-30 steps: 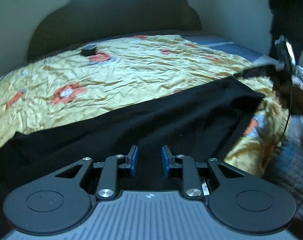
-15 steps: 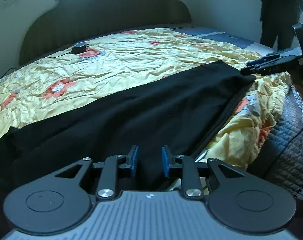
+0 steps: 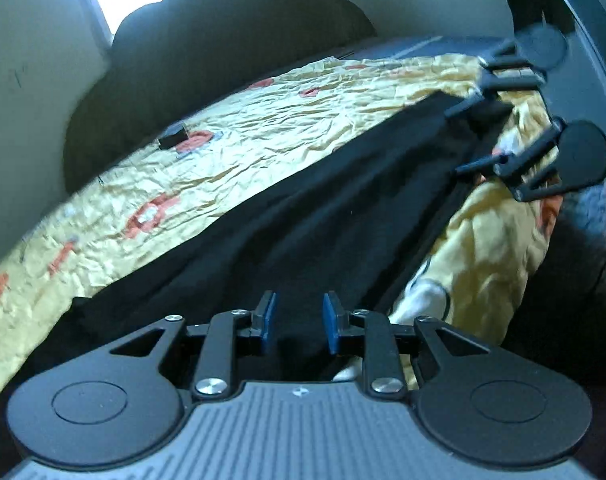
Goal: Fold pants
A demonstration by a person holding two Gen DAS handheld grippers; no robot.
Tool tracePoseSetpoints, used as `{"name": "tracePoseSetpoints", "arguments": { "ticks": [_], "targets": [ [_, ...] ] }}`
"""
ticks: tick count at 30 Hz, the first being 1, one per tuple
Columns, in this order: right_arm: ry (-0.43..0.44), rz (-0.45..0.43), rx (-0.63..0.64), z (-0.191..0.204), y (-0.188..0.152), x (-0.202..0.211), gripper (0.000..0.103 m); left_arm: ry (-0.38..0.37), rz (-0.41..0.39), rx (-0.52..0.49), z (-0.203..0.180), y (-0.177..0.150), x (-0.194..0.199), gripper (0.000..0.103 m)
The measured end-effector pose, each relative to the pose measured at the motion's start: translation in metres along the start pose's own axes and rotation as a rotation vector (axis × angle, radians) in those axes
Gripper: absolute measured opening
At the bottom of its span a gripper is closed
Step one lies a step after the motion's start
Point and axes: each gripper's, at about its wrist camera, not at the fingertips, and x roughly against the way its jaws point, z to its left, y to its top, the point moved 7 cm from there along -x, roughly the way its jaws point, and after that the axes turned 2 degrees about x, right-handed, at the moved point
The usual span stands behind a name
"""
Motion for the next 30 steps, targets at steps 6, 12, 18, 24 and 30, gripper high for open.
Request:
{"name": "tracePoseSetpoints", "arguments": {
  "ticks": [6,12,18,24,30],
  "targets": [
    [0.069,-0.033,0.194,0.026,0.025,-0.004,0.043,0.010,0.010,0.015,0.008,-0.008,0.009,0.025],
    [0.125,-0.033,0.228,0.034,0.041,-0.012,0.028,0.021,0.016,0.093,0.025,-0.019,0.015,0.038],
    [0.107,-0.068,0.207,0.035,0.042,0.008,0.004,0.067,-0.044,0.202,0.062,-0.028,0.049,0.056],
    [0.086,-0.059,0.115,0.037,0.038,0.007,0.013,0.055,-0.024,0.408,0.105,-0.046,0.052,0.059],
    [0.051,-0.100,0.091,0.025,0.038,0.036,0.054,0.079,0.015,0.470,0.127,-0.059,0.039,0.059]
  ]
}}
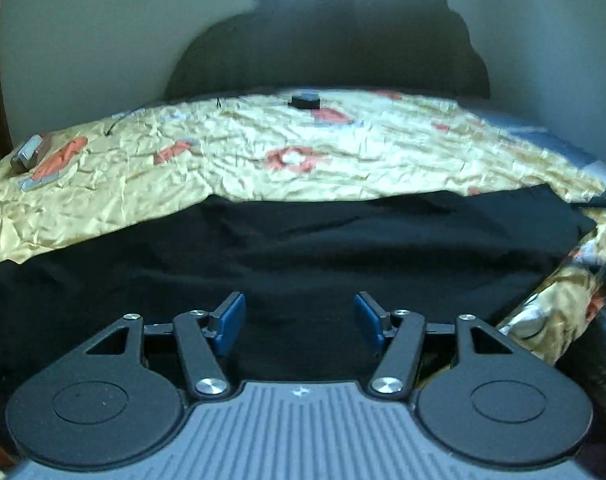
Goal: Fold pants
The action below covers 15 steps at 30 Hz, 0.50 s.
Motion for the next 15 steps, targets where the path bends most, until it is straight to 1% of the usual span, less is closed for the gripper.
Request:
{"name": "tracePoseSetpoints", "arguments": {
  "ticks": [1,2,3,4,5,6,7,8,9,10,11,12,14,15],
  "targets": [
    [0.007,-0.014,-0.118,-0.013,0.002,0.002,0.054,0.008,0.008,-0.009,0.000,-0.001,-0.006,0.060],
    [-0.005,-0.013,-0.218,-0.026,0.003,0.000,0.054,0.015,0.015,-0.009,0.000,-0.003,-0.011,0.059],
    [-0.023,-0.005,-0.332,-0.042,0.002,-0.005,0.054,0.013,0.021,-0.004,0.000,-0.005,-0.015,0.059],
    [-0.010,0.010,-0.455,-0.056,-0.001,-0.015,0.054,0.009,0.022,-0.001,-0.001,-0.006,-0.018,0.059],
    [0.030,0.057,-0.584,-0.067,-0.009,-0.031,0.054,0.007,0.016,-0.001,-0.002,-0.006,-0.019,0.059],
    [0.057,0.097,-0.681,-0.075,-0.019,-0.047,0.051,0.002,0.012,-0.005,-0.003,-0.007,-0.018,0.059],
    [0.075,0.115,-0.738,-0.080,-0.028,-0.059,0.049,-0.006,0.012,-0.014,-0.005,-0.008,-0.018,0.060],
    [0.085,0.161,-0.784,-0.086,-0.041,-0.075,0.049,-0.007,0.018,-0.025,-0.005,-0.010,-0.018,0.059],
    [0.048,0.229,-0.828,-0.094,-0.059,-0.090,0.049,-0.003,0.020,-0.035,-0.005,-0.011,-0.017,0.059],
    [0.018,0.256,-0.906,-0.106,-0.078,-0.100,0.057,-0.003,0.017,-0.042,-0.005,-0.013,-0.015,0.060],
    [0.025,0.256,-0.996,-0.118,-0.094,-0.105,0.066,-0.008,0.014,-0.043,-0.004,-0.014,-0.014,0.060],
    [0.005,0.274,-1.071,-0.132,-0.109,-0.112,0.069,-0.009,0.018,-0.040,-0.003,-0.015,-0.015,0.060],
    [-0.141,0.304,-1.157,-0.159,-0.136,-0.111,0.068,-0.011,0.024,-0.026,-0.002,-0.015,-0.015,0.060],
    [-0.119,0.266,-1.219,-0.166,-0.141,-0.104,0.067,-0.011,0.027,-0.025,-0.003,-0.013,-0.013,0.060]
  ]
}}
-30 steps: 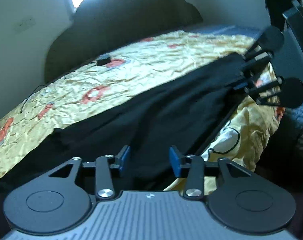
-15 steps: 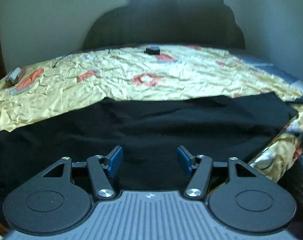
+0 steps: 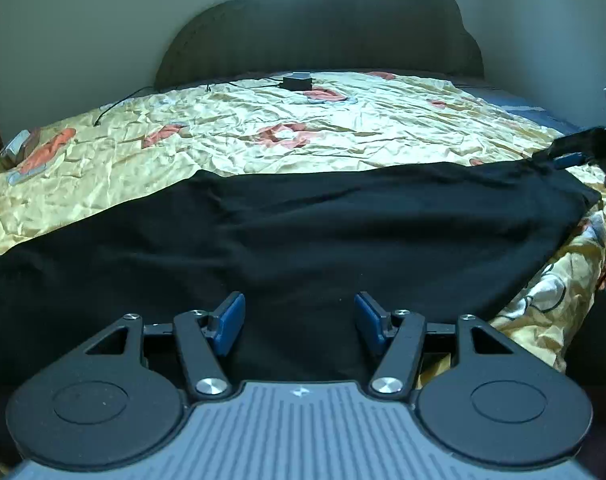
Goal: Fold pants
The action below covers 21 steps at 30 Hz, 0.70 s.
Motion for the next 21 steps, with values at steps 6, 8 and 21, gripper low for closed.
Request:
{"name": "tracePoseSetpoints", "arguments": {
  "ticks": [6,8,21],
  "targets": [
    [-0.008,0.012,0.150,0.020,-0.019,0.003,0.067,-0.018,-0.007,0.001,-0.003,0.007,0.002,0.064],
    [-0.052,0.003,0.126,0.010,-0.017,-0.017,0.071,0.003,0.018,-0.007,-0.003,0.003,-0.002,0.064],
    [-0.026,0.035,0.153,0.047,-0.002,-0.040,0.085,0.086,-0.001,0.013,0.021,-0.005,0.008,0.064]
  ]
}}
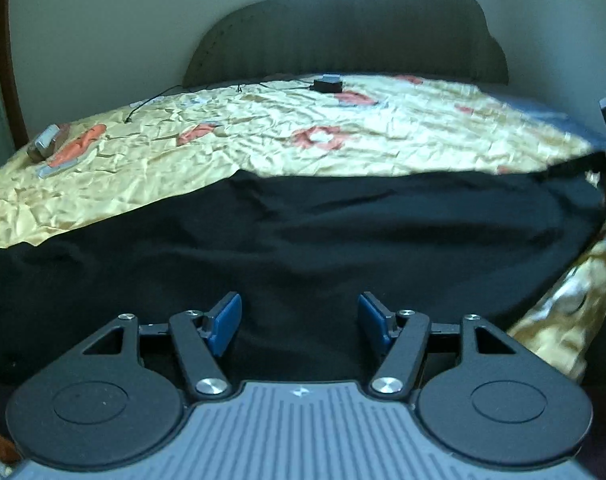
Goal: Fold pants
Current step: 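Open the right gripper and smooth the folded trousers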
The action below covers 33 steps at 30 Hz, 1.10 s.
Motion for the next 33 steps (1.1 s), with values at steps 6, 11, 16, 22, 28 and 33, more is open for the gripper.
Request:
{"name": "tracePoseSetpoints", "arguments": {
  "ticks": [6,11,16,22,28,33],
  "targets": [
    [0.041,-0.079,-0.088,0.016,0.007,0.032,0.084,0.018,-0.074,0.040,0.025,-0.004,0.036,0.064],
    [0.239,-0.167,0.031,0.107,-0.009,0.087,0.084,0.153,-0.125,0.162,0.085,-0.007,0.071,0.064],
    [0.341,-0.279,0.300,0.209,-0.027,0.131,0.081,0.329,-0.153,0.386,0.163,-0.027,0.104,0.064],
    [0.344,-0.345,0.568,0.294,-0.052,0.153,0.079,0.327,-0.164,0.470,0.190,-0.050,0.120,0.064],
    [0.386,-0.213,0.460,0.323,-0.042,0.125,0.077,0.412,-0.074,0.274,0.174,-0.051,0.094,0.064],
    [0.349,-0.240,0.549,0.343,-0.053,0.139,0.077,0.426,-0.106,0.263,0.185,-0.066,0.113,0.064]
  ]
}}
